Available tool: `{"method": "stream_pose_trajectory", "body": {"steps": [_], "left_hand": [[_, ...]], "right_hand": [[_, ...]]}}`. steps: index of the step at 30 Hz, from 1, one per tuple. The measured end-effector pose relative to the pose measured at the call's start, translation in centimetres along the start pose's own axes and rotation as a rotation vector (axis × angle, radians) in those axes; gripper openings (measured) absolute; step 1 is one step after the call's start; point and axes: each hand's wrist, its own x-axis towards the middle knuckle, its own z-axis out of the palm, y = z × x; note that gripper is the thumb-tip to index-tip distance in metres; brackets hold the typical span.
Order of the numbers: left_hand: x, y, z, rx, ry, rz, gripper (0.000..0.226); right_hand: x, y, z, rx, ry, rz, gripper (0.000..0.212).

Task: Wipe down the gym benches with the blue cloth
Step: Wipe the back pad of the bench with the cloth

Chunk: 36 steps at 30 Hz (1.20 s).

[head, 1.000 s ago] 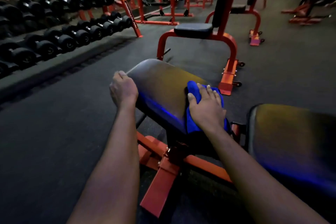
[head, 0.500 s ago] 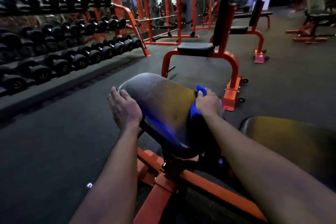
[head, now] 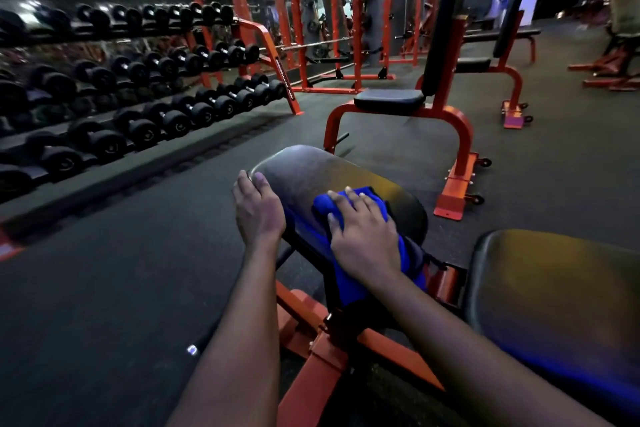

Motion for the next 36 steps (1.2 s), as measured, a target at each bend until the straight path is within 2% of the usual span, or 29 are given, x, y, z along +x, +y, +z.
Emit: {"method": "stream_pose_trajectory", "body": {"steps": [7, 14, 20, 24, 27, 32, 36], "left_hand": [[1.8, -1.3, -0.6, -0.036, 0.035, 0.033, 0.030], [1.2, -1.2, -0.6, -0.025, 0.029, 0.018, 0.028], [1.1, -0.7, -1.1, 0.020, 0.002, 0.018, 0.029], [0.9, -0.6, -1.2, 0.026, -0.004, 0.014, 0.029], [0.7, -0.4, -1.2, 0.035, 0.009, 0.011, 0.029], [0.8, -0.7, -0.9, 0.026, 0.036, 0.037, 0.028], [0.7, -1.0, -0.5, -0.008, 0.059, 0.049, 0.028]], "right_hand": [[10.1, -5.0, 2.6, -0.023, -0.135, -0.170, 0.043], [13.1, -5.2, 3.1, 0.059, -0.153, -0.176, 0.042], [11.2, 0.0, 1.8, 0.073, -0.046, 0.051, 0.041], [8.5, 6.5, 0.8, 0.116, 0.046, 0.306, 0.041], [6.3, 10.0, 1.1, 0.183, 0.082, 0.398, 0.045], [8.5, 7.2, 0.5, 0.052, 0.039, 0.368, 0.037], [13.3, 1.9, 1.0, -0.022, -0.078, 0.185, 0.031]]}}
